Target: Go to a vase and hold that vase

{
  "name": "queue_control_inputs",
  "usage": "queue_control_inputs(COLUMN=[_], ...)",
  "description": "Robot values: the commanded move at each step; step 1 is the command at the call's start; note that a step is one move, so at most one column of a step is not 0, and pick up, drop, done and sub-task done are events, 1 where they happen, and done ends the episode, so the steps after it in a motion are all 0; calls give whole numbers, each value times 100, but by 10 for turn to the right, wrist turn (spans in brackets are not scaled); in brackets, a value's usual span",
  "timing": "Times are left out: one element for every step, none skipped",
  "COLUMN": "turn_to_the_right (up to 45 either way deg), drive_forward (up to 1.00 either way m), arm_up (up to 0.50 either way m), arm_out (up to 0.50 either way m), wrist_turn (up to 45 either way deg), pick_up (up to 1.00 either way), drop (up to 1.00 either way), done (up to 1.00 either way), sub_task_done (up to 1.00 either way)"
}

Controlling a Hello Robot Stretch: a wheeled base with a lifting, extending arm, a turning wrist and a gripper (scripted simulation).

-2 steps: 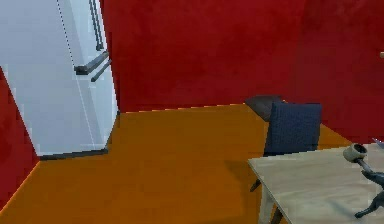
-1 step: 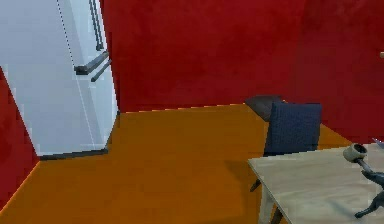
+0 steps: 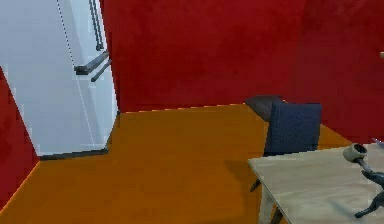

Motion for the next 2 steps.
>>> queue_control_inputs(turn_to_the_right=[0,0], drive_forward=[0,0], arm_up=[0,0], arm_out=[48,0], wrist_turn=[0,450], pick_up=[0,0], drop=[0,0], done=[0,0], sub_task_done=[0,0])
